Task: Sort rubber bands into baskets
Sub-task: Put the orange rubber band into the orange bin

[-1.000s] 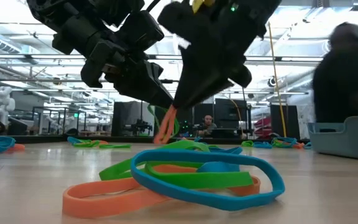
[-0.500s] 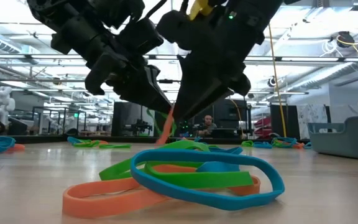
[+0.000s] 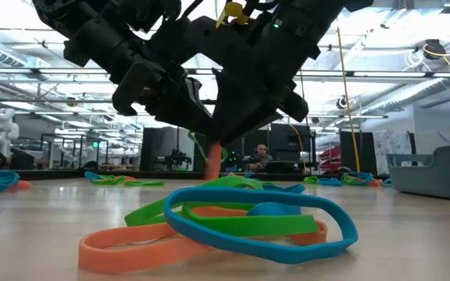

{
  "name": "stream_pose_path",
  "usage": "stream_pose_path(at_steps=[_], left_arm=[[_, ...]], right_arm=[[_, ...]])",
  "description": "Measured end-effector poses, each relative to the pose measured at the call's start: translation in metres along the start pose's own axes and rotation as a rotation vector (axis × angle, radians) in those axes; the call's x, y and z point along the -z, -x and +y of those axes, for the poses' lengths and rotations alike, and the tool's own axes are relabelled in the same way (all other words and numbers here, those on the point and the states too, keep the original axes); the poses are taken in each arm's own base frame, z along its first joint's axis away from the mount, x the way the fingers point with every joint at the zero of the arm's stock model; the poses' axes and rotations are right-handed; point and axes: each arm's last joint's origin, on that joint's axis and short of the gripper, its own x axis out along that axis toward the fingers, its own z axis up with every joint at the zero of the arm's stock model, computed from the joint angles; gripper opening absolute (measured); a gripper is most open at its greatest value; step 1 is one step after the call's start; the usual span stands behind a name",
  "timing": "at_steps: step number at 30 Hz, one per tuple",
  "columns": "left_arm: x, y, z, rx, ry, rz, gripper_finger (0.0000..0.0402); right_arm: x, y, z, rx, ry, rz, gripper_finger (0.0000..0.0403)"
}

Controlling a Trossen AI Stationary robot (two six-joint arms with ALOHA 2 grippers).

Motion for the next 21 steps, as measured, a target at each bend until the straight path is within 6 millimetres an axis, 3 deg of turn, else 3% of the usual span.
stream_pose_path(at_steps=[11, 21], left_arm=[[0.0014, 0.0001, -0.0008, 0.018, -0.003, 0.013, 0.0], [0.0019, 0.0001, -0.0013, 0.033, -0.004, 0.016, 0.0]], right_arm=[[0.0017, -0.0004, -0.0038, 0.034, 0.01, 0.021, 0.0087], [0.0021, -0.0004, -0.0056, 0.064, 0.008, 0.008, 0.0051]])
